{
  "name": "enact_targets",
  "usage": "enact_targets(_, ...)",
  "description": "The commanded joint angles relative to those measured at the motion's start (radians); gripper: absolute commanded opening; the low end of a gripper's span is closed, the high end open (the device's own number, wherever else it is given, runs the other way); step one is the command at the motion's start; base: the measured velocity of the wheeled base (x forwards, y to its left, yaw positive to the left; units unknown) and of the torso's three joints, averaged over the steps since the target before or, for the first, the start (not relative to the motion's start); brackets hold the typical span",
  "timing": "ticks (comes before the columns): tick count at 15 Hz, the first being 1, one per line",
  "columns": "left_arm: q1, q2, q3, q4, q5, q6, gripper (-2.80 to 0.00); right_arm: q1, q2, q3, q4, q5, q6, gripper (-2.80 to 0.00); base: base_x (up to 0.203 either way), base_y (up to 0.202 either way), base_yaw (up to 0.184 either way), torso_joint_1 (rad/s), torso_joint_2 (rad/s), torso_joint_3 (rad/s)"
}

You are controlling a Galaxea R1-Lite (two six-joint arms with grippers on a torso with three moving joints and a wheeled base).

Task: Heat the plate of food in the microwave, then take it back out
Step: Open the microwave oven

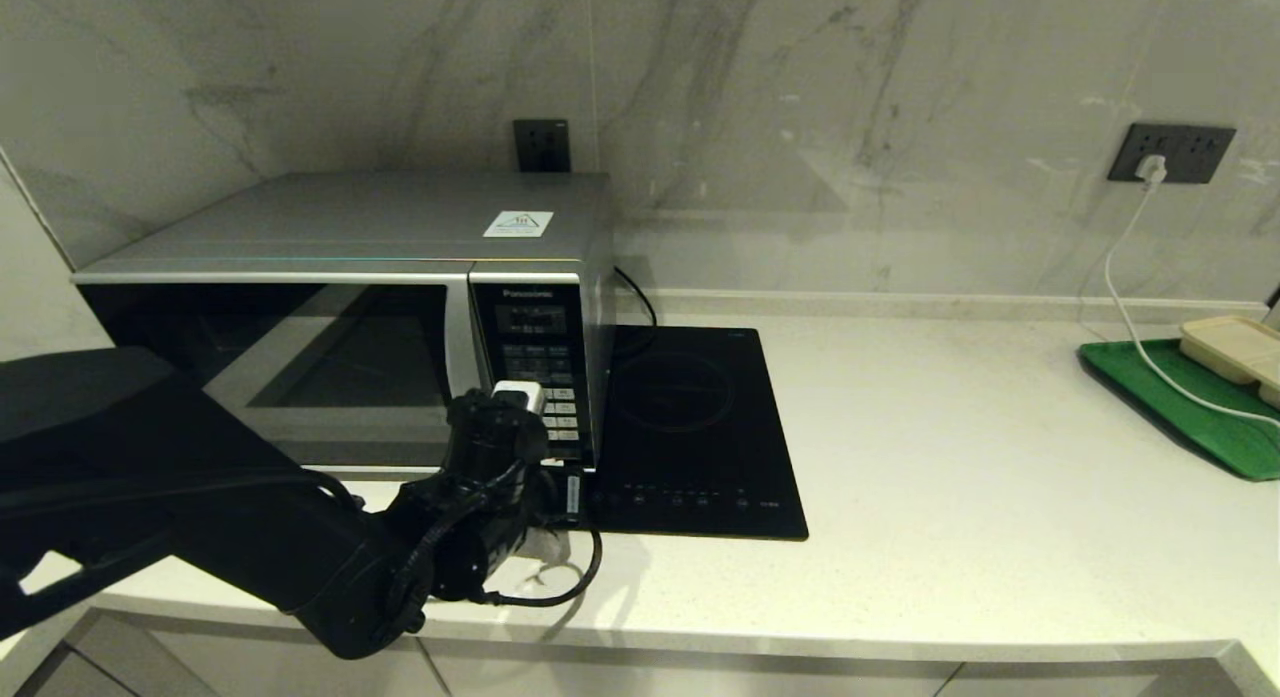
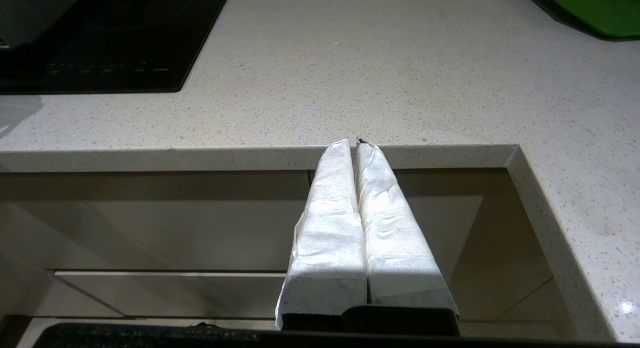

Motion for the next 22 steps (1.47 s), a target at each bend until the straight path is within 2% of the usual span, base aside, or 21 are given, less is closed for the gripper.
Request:
enact_targets(1, 0.002, 0.002, -0.001, -0.005, 0.004, -0.002, -2.8, 0.0, -0.001, 0.0, 0.001, -0.001, 0.001, -2.8, 0.0, 0.0, 0.0, 0.0, 0.0, 0.0)
enact_targets(22, 0.022, 0.046, -0.051, -0.02, 0.008, 0.0, -2.8, 0.0, -0.001, 0.0, 0.001, -0.001, 0.001, -2.8, 0.0, 0.0, 0.0, 0.0, 0.0, 0.0)
